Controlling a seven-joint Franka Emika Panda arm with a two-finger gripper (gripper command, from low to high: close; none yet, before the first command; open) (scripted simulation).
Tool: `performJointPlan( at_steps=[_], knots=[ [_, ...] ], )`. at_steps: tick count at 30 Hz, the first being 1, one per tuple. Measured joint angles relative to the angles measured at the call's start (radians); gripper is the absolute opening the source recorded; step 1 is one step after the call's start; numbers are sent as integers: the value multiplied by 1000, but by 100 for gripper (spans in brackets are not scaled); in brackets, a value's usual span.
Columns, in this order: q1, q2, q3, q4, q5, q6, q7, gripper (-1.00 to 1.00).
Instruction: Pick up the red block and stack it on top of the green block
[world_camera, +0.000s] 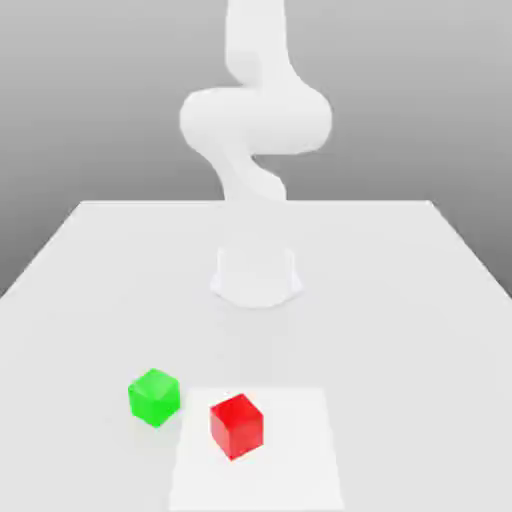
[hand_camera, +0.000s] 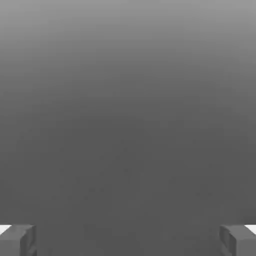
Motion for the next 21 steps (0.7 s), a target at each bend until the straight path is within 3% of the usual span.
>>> performJointPlan(
  at_steps=[6, 12, 16, 21],
  knots=[
    [-18, 235, 3, -112, 108, 120, 167, 0],
    [-47, 456, 40, -221, 145, 239, 375, 0],
    [-75, 597, 67, -296, 105, 324, 560, 0],
    [-89, 761, 43, -372, -40, 434, 831, 0]
  ],
)
